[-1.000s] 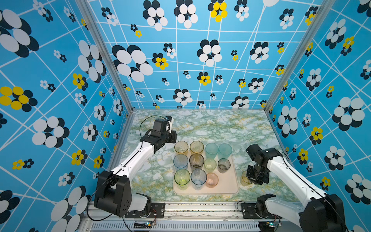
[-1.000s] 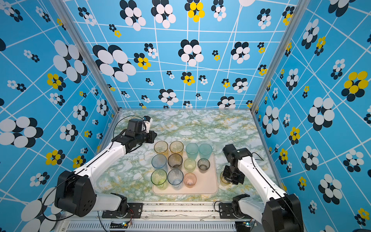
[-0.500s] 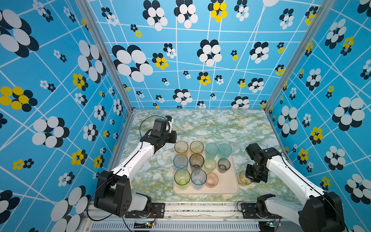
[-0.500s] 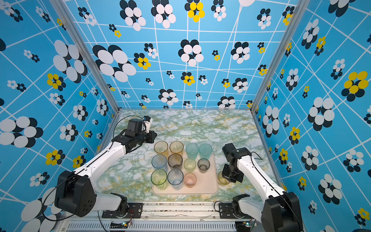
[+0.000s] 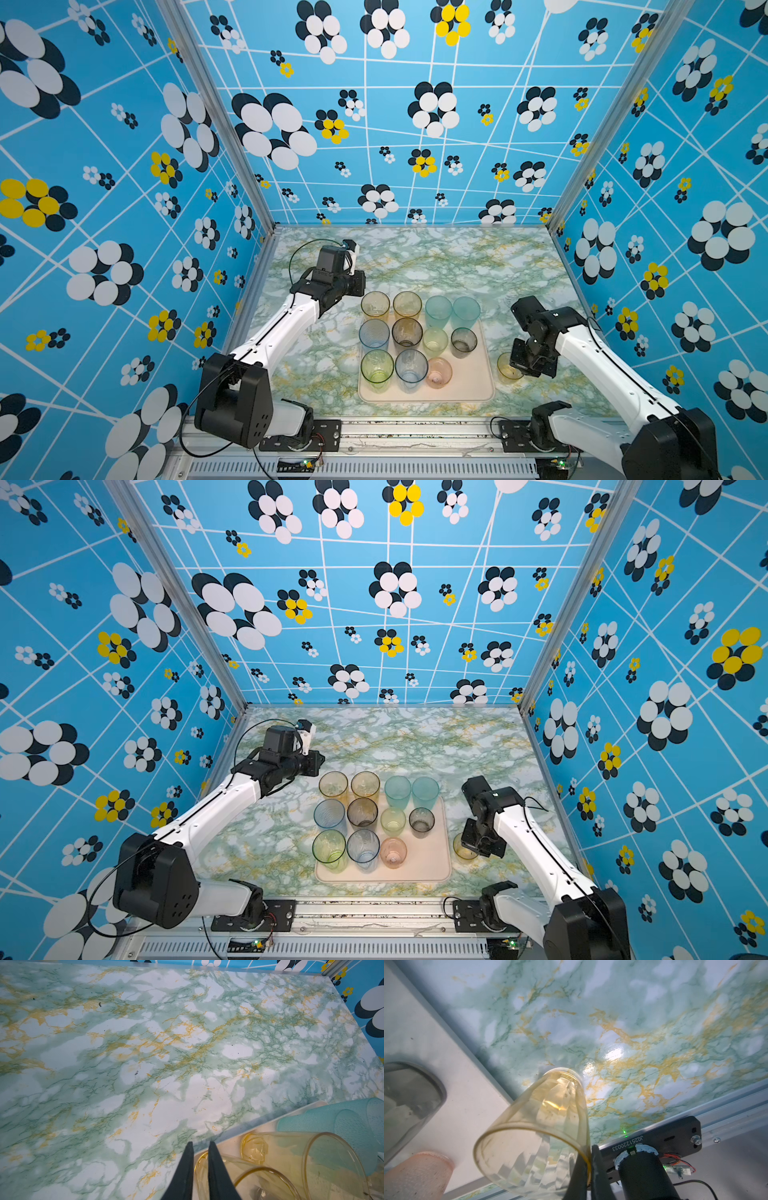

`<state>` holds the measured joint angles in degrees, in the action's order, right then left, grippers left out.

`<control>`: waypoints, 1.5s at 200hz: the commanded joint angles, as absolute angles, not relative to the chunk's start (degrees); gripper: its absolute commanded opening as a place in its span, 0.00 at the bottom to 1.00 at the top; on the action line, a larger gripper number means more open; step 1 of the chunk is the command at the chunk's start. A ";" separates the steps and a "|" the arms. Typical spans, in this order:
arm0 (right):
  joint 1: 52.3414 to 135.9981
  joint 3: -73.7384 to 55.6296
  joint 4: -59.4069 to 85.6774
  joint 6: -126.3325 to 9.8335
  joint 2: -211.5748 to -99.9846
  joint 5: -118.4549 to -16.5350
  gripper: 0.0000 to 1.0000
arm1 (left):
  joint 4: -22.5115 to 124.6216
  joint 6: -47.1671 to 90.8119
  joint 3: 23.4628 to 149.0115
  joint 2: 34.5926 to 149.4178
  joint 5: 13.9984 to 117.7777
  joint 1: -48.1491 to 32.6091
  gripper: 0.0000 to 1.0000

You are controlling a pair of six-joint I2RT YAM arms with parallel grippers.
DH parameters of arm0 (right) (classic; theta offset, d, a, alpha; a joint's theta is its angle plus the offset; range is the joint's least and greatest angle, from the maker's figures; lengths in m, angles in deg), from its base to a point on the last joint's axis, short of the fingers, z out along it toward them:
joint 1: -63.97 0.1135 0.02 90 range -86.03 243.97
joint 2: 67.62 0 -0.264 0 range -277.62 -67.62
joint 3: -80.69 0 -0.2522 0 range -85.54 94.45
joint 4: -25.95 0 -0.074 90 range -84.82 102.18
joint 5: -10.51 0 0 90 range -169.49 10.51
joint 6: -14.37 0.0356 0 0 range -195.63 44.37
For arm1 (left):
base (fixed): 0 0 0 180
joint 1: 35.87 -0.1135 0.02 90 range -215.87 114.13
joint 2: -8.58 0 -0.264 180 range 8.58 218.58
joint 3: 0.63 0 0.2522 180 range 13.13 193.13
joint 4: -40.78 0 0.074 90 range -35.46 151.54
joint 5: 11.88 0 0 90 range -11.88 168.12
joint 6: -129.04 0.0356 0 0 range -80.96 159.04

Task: Place the glasses into the tray
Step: Pick up the glass from the bottom-right of the table, then place the glass on the tray.

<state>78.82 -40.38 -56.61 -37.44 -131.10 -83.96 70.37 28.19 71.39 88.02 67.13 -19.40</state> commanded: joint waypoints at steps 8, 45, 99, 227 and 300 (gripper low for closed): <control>78.46 -38.27 -59.44 -37.58 -129.44 -85.91 0.00 | 70.74 29.02 72.27 87.35 66.87 -20.03 0.17; 78.46 -36.78 -60.80 -38.05 -127.54 -87.01 0.00 | 71.14 29.03 72.06 86.97 67.17 -19.98 0.17; 79.44 -34.44 -62.26 -39.31 -124.83 -86.47 0.00 | 71.71 29.02 72.01 86.10 68.18 -19.96 0.17; 99.50 -33.60 -56.12 -35.27 -129.85 -82.62 0.00 | 73.80 29.02 72.42 84.09 70.21 -19.96 0.17; 104.96 -35.41 -50.46 -33.30 -134.11 -79.95 0.00 | 74.41 29.07 72.01 83.11 70.62 -19.96 0.17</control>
